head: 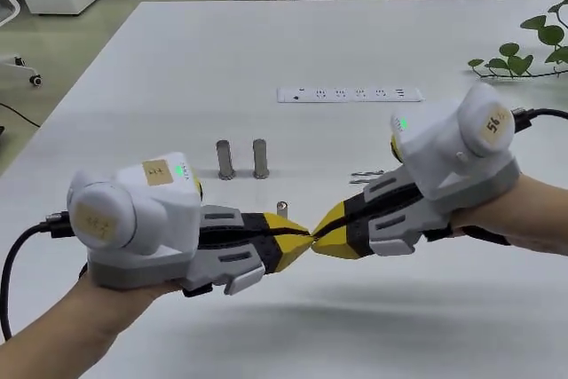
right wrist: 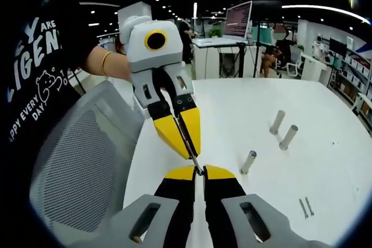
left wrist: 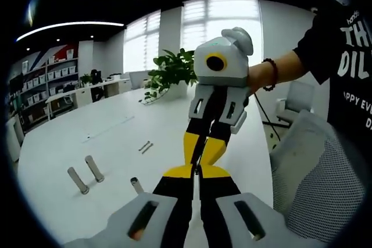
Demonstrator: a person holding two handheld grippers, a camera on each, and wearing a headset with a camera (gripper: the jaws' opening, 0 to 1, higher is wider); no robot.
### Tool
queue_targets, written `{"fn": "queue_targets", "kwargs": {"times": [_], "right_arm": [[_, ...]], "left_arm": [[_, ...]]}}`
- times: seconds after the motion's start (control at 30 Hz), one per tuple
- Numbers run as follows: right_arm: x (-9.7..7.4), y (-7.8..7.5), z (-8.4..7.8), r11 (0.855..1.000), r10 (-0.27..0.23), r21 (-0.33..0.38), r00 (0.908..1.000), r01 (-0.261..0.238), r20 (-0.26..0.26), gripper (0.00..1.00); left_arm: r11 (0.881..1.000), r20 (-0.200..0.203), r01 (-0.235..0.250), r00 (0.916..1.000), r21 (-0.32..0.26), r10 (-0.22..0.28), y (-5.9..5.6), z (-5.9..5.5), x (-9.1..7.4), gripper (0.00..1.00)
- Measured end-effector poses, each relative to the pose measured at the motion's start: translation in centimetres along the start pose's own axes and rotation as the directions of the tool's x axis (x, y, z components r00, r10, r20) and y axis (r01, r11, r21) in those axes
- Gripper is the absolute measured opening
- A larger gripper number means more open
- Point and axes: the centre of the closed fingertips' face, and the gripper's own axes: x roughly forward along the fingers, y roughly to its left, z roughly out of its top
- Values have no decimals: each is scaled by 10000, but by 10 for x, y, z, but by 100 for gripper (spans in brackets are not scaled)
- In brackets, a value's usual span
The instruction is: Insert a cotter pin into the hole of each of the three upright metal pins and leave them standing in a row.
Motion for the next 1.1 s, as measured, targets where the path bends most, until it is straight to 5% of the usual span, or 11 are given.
{"fn": "queue_targets", "kwargs": {"times": [0.63,0.93,1.1], "right_arm": [[5,-6,-6,9918,-388,-1250,9936,253,-1061,0],[2,-26,-14,9846,-1066,-1556,9796,801,-1702,0],[-1,-39,-17,9781,-1482,-1739,9690,1142,-1975,0]], "left_arm": [[9990,-221,-328,9992,-306,321,3,-10,0,0],[9911,-42,-1265,9920,-416,1264,21,-10,-1,4],[9825,-65,-1831,9831,-346,1830,31,-14,-2,15]]}}
